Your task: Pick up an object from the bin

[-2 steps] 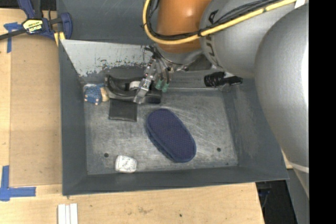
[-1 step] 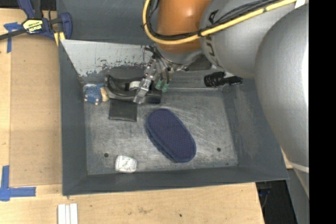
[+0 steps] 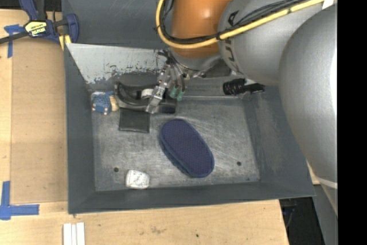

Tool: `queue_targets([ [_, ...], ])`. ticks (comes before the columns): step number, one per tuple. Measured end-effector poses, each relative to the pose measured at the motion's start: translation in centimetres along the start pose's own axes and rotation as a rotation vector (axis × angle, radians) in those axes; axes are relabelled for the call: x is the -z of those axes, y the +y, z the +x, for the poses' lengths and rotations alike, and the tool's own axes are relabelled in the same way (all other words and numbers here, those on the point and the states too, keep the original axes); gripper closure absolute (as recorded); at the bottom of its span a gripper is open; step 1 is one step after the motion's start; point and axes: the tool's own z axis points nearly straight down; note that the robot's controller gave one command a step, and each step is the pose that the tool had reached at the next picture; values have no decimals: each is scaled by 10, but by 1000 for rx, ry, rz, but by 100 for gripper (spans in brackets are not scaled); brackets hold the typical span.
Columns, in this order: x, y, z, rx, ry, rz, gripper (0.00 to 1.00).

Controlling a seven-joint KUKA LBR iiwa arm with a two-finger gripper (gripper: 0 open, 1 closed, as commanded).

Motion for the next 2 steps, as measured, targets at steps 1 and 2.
queue_targets([
  [1, 0, 0, 0, 0, 0, 0, 100],
  [2, 48, 4, 1, 8, -5, -5, 100],
])
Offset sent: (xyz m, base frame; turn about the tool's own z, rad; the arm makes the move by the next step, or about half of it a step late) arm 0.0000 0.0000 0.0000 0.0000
